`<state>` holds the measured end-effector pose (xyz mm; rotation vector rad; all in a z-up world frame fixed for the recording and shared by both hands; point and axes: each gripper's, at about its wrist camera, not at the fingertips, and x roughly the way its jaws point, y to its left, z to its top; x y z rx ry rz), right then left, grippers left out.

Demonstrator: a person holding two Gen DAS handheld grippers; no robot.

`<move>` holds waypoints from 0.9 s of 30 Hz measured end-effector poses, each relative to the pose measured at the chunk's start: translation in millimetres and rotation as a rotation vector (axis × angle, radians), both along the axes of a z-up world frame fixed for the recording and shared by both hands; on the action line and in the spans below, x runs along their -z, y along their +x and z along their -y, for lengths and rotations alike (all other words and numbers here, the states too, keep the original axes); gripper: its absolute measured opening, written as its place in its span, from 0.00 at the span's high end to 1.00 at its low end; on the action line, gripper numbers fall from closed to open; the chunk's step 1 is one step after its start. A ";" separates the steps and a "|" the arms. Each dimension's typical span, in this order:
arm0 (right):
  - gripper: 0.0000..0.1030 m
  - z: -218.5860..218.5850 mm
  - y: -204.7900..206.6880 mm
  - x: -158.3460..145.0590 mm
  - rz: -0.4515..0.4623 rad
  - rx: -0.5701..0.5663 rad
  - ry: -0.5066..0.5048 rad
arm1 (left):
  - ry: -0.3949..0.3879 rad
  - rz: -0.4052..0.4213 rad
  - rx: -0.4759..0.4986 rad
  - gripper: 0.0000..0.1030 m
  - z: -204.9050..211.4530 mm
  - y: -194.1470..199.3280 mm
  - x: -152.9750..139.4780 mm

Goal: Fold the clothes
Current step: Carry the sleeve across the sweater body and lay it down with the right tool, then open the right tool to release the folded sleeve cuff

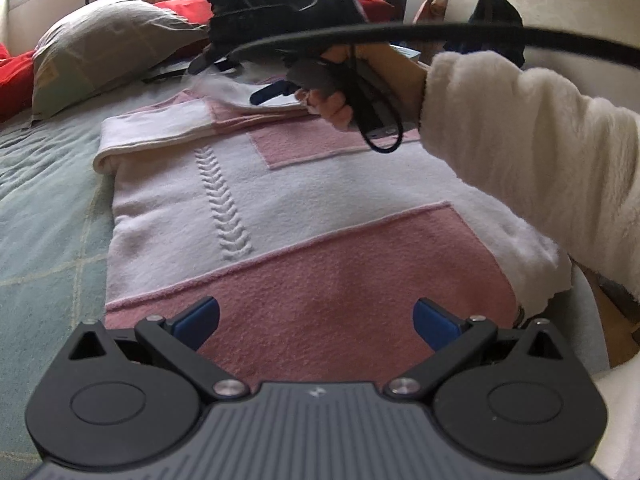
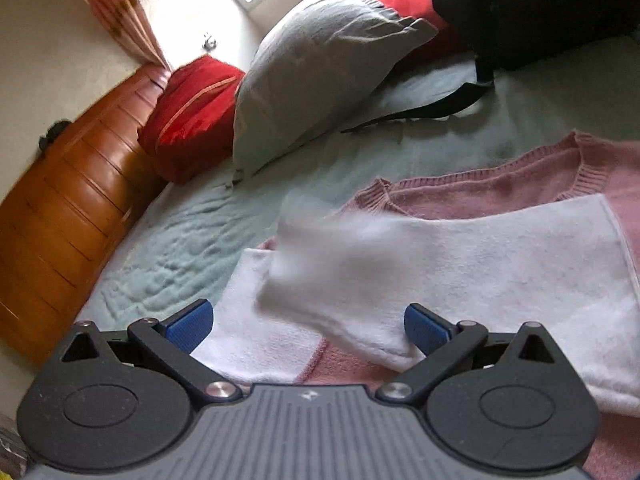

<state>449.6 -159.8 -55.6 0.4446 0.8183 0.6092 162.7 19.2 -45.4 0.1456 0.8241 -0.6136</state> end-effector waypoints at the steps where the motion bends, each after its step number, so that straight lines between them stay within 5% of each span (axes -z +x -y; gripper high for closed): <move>1: 0.00 3.4 -0.8 -2.0 0.006 0.008 0.010 | 0.003 -0.001 0.002 0.01 0.1 0.1 0.7; 12: 0.00 38.8 -8.7 -34.2 0.090 0.044 0.021 | 0.014 0.002 0.001 0.01 3.6 1.2 4.0; 19: 0.00 31.9 3.3 -26.4 0.136 0.163 -0.245 | 0.034 0.001 -0.010 0.01 6.8 -0.2 2.0; 23: 0.00 26.7 12.4 5.1 0.011 0.102 -0.272 | 0.056 -0.004 -0.011 0.01 11.0 -0.9 2.1; 27: 0.00 22.7 -10.3 6.4 0.040 -0.001 -0.269 | 0.071 -0.008 0.004 0.01 20.5 -2.3 2.0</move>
